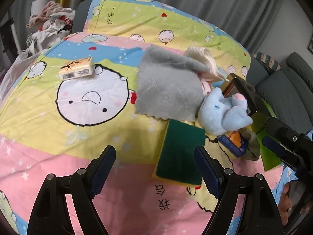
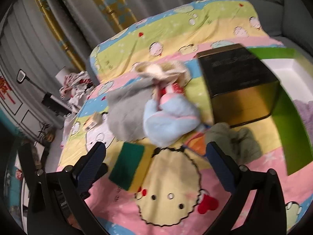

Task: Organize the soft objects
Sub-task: 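Move the left gripper back over the green-yellow sponge on the quilt, then grasp the green-yellow sponge with the left gripper and lift it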

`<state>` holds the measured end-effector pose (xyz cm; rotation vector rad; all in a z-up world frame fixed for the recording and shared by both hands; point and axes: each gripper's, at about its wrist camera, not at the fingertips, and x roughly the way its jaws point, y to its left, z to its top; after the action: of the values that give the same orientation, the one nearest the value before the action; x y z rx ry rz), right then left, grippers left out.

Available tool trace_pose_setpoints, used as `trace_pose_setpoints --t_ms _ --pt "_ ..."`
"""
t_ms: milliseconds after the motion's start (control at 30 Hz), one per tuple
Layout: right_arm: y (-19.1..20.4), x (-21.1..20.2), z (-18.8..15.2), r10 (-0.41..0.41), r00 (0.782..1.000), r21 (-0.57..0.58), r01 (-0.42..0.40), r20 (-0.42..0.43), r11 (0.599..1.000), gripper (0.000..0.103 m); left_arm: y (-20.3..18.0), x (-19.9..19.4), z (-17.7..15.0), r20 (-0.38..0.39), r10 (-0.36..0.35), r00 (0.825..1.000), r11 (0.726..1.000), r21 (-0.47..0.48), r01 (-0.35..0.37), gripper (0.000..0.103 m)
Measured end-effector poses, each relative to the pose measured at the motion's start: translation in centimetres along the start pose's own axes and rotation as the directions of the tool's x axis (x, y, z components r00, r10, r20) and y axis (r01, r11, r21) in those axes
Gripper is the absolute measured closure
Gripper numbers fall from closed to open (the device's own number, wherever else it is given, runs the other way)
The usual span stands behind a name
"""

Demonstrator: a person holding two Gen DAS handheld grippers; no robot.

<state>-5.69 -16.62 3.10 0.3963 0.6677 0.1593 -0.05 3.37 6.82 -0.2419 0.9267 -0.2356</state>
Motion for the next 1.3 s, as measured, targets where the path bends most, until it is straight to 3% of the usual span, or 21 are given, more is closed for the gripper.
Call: trace_pose_setpoints --t_ms 100,300,467,533,633,733,900,1033,1167,1233,1300 --pt "0.9 0.7 -0.3 -0.015 1.0 -0.015 0.015 -0.015 1.0 0.001 0.1 0.1 0.0 -0.011 0.004 1.0 1.0 0.002 -0.004 0.02" --pt "1.8 1.7 0.5 0.038 0.994 0.021 -0.036 -0.104 0.999 0.003 0.3 -0.1 0.2 -0.006 0.023 1.0 0.999 0.025 -0.023 0.02" --pt "4.4 3.2 2.2 -0.017 0.987 -0.093 0.002 -0.16 0.996 0.003 0.6 0.3 0.3 -0.017 0.043 0.999 0.999 0.019 -0.042 0.02" --pt "4.3 3.5 2.1 -0.023 0.986 -0.122 0.002 -0.165 0.992 0.003 0.7 0.5 0.3 -0.031 0.041 0.999 0.999 0.015 -0.04 0.02" --pt "2.8 4.0 0.9 0.02 0.986 -0.071 -0.032 -0.168 0.997 0.004 0.8 0.7 0.3 -0.039 0.035 0.999 0.999 0.004 -0.034 0.02" --pt "2.0 5.1 0.6 0.054 0.972 -0.008 -0.057 -0.227 0.998 0.017 0.9 0.8 0.3 -0.036 0.022 0.999 1.0 -0.013 -0.022 0.02" --pt "2.3 5.0 0.3 0.099 0.968 -0.021 -0.107 -0.229 0.994 0.022 0.8 1.0 0.1 -0.052 0.004 0.999 1.0 -0.024 -0.005 0.021" --pt "2.3 5.2 0.0 0.102 0.961 -0.027 -0.112 -0.255 0.993 0.035 0.7 1.1 0.0 -0.052 -0.003 0.999 1.0 -0.01 0.003 0.028" --pt "1.9 5.9 -0.3 0.127 0.947 0.003 -0.132 -0.295 0.991 0.035 0.5 1.4 -0.2 -0.07 -0.029 0.997 0.999 -0.02 0.028 0.031" --pt "1.7 6.2 -0.3 0.141 0.941 0.025 -0.14 -0.306 0.99 0.035 0.1 1.6 -0.4 -0.081 -0.035 0.996 0.999 -0.002 0.035 0.04" --pt "1.5 6.3 -0.5 0.145 0.938 0.028 -0.144 -0.315 0.989 0.034 -0.2 1.8 -0.5 -0.085 -0.031 0.996 0.999 0.015 0.032 0.04"
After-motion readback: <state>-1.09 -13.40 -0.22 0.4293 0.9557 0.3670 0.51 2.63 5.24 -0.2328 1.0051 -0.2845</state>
